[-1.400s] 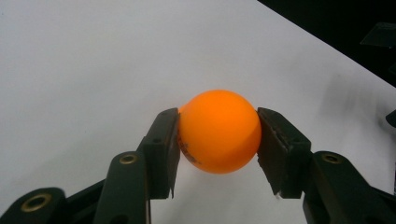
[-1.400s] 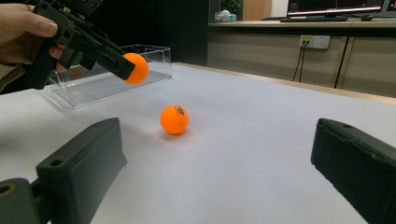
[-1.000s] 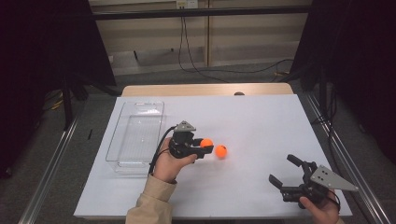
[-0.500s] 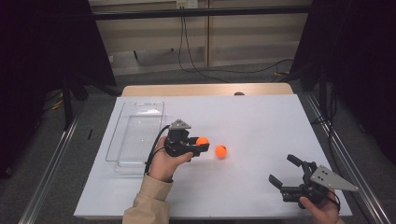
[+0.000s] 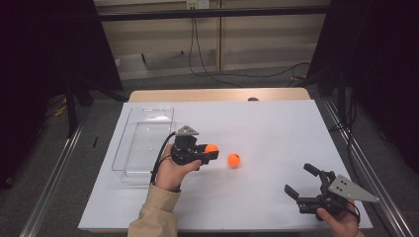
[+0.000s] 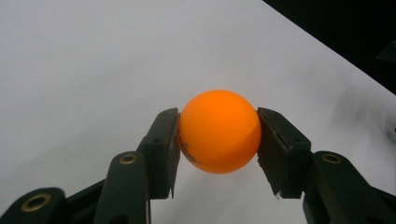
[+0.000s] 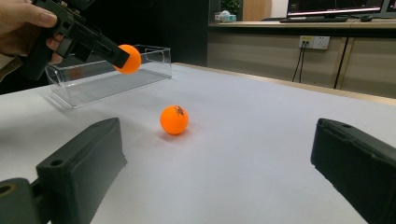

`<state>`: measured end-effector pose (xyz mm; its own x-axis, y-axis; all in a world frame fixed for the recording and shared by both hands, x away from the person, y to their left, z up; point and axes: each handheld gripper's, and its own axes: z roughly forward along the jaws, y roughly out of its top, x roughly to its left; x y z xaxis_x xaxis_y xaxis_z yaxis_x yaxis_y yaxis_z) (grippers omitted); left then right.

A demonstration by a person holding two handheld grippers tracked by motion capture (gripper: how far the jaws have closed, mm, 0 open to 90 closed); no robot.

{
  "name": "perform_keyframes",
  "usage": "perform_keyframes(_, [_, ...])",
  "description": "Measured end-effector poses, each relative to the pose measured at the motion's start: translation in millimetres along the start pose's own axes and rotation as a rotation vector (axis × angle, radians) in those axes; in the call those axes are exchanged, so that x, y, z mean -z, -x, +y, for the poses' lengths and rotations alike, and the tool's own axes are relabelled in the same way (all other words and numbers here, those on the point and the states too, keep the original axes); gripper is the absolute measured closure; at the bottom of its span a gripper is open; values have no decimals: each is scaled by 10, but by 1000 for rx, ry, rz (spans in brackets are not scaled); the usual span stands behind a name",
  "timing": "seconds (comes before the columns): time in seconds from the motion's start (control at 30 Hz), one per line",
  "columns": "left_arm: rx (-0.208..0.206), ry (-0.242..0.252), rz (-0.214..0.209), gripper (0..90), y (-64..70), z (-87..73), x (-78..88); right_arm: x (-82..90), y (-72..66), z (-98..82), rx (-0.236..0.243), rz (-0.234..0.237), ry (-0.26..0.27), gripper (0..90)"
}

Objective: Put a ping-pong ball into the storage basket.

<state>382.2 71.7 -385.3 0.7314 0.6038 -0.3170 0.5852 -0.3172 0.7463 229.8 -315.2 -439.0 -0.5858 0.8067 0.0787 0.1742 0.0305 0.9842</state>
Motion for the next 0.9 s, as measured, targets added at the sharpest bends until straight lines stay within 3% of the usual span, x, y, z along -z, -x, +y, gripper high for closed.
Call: perform_keyframes(0.9, [34,16,24,510,-115,7,141,0,-4,1,2,2,0,25])
